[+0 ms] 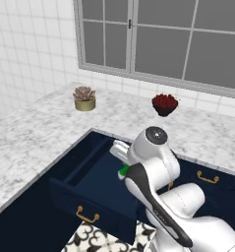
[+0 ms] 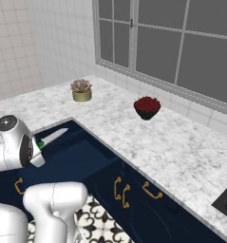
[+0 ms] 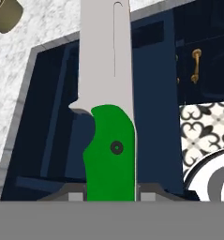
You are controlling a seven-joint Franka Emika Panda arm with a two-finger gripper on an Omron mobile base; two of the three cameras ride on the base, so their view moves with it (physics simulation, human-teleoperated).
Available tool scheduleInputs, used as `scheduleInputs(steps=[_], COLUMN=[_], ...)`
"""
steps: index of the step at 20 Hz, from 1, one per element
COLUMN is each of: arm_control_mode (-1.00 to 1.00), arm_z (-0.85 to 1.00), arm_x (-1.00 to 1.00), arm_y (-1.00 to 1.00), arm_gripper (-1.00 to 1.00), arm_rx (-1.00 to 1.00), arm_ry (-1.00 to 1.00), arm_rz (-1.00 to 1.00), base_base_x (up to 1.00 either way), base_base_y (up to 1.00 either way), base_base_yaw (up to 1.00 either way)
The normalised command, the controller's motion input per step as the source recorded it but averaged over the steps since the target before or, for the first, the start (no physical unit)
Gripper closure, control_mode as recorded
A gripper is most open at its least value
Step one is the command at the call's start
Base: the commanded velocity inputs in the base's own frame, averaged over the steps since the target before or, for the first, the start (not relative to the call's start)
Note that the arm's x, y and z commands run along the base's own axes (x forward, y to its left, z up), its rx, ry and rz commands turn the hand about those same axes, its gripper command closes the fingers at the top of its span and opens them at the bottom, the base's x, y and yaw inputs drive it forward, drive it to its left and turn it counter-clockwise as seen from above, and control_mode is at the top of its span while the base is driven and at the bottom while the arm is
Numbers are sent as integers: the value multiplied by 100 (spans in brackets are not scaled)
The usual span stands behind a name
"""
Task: Pick up the knife from the drawer and place it on the cutting board. Then place the meat from the plate to the cutting board.
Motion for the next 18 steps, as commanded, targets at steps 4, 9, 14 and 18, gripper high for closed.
scheduleInputs(steps=[4, 9, 14, 18], arm_control_mode=[-100, 100, 100, 100], arm_z=[90, 0, 0, 0], arm_x=[-13, 0, 0, 0], arm_y=[-24, 0, 0, 0], arm_gripper=[100, 100, 100, 100], arm_rx=[0, 0, 0, 0], arm_ry=[-1, 0, 0, 0], arm_rz=[21, 4, 0, 0], base_base_x=[0, -17, -49, -12], base_base_y=[0, 18, 56, 71], base_base_yaw=[0, 11, 66, 75])
